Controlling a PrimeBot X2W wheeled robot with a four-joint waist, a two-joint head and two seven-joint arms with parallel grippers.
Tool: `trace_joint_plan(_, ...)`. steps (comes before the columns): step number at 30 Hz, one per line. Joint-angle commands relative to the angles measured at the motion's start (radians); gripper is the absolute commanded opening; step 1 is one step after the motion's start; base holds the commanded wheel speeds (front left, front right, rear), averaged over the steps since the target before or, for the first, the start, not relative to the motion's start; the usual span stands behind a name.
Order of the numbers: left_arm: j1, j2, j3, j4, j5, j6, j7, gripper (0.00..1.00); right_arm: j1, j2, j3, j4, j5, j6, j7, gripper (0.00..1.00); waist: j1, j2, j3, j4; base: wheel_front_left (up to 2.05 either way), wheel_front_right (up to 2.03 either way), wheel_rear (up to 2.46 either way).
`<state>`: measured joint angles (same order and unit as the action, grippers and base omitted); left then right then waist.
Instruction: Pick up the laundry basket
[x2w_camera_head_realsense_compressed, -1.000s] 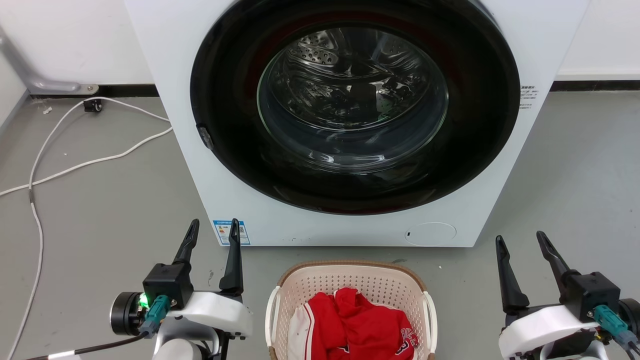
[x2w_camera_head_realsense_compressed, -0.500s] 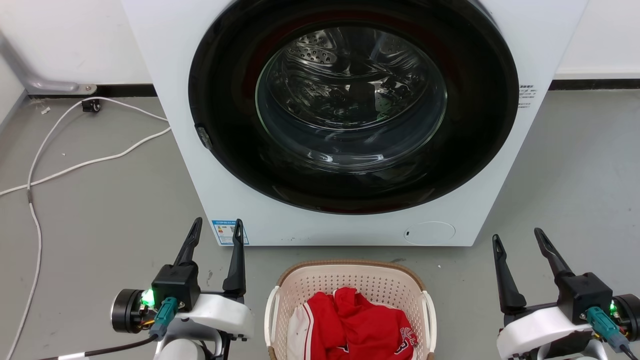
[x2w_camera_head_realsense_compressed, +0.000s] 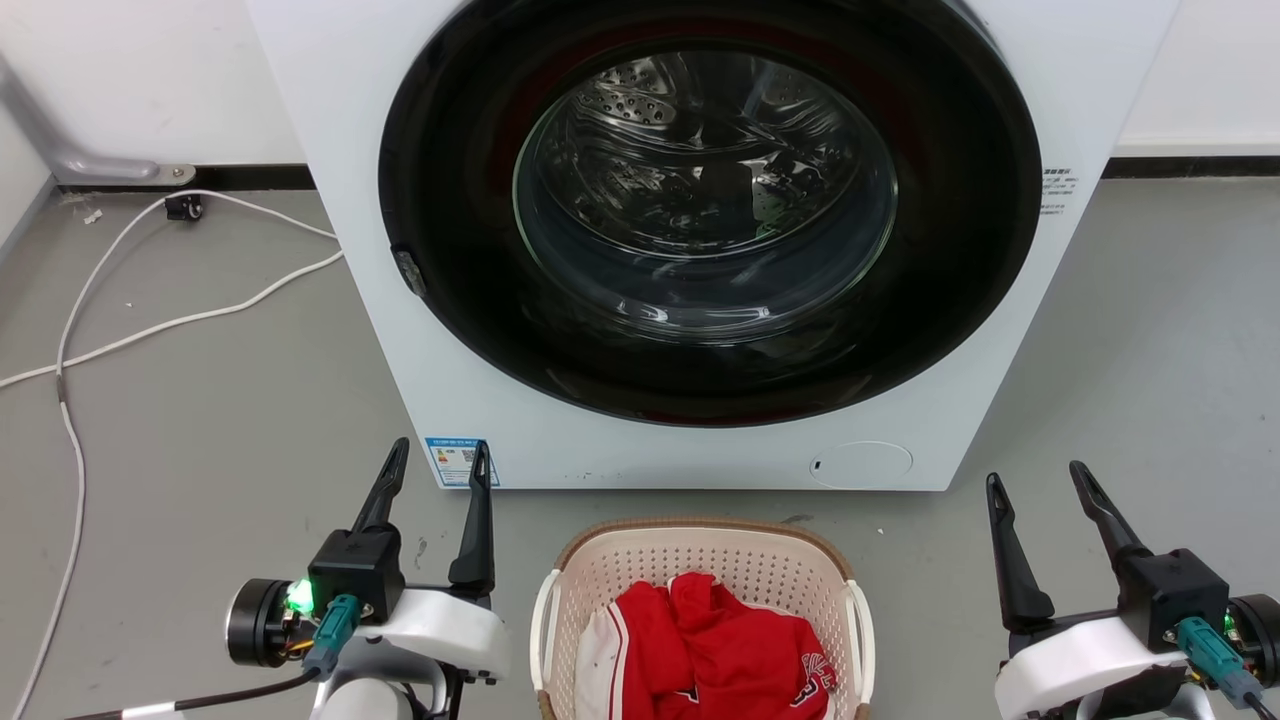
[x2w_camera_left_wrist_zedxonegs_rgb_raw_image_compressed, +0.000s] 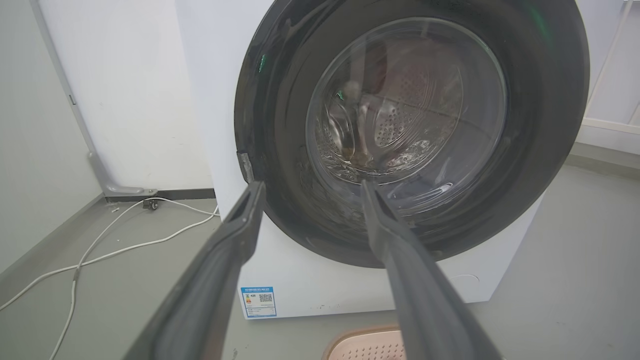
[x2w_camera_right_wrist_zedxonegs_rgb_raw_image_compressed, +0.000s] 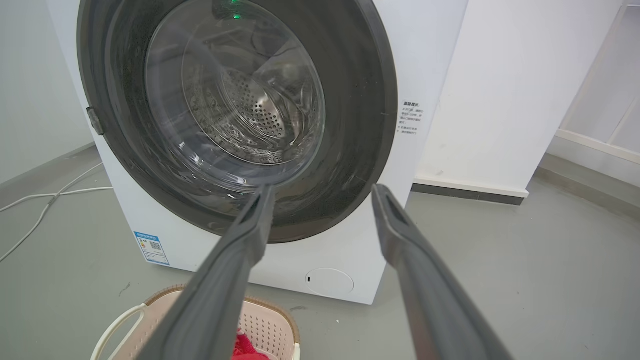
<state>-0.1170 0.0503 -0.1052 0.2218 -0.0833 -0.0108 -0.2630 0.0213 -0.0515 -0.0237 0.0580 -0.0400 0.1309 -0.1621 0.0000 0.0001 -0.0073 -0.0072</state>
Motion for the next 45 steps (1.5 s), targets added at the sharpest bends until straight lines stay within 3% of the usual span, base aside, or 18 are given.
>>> trace_joint_plan(1, -0.012, 0.000, -0.001, 0.004, 0.004, -0.001, -0.003, 1.00, 0.004, 0.002, -0.001, 0.000, 0.006, 0.000, 0.001, 1.00, 0.0000, -0.0001, 0.001, 0.000, 0.00, 0.00, 0.00)
trace_joint_plan(10, -0.053, 0.000, -0.002, 0.061, -0.001, -0.012, -0.002, 1.00, -0.030, 0.002, -0.021, 0.060, 0.025, 0.000, 0.025, 1.00, 0.0000, -0.0001, 0.025, -0.006, 0.00, 0.00, 0.00)
trace_joint_plan(24, -0.247, 0.010, 0.001, 0.311, -0.046, -0.049, 0.017, 1.00, -0.197, 0.002, 0.018, 0.248, 0.080, 0.000, 0.090, 1.00, 0.0000, -0.0001, 0.195, -0.025, 0.00, 0.00, 0.00)
trace_joint_plan(45, -0.537, 0.038, -0.027, 0.792, -0.177, -0.118, 0.169, 1.00, -0.568, 0.002, 0.194, 0.796, 0.281, 0.000, 0.213, 1.00, 0.0000, -0.0001, 0.462, -0.051, 0.00, 0.00, 0.00)
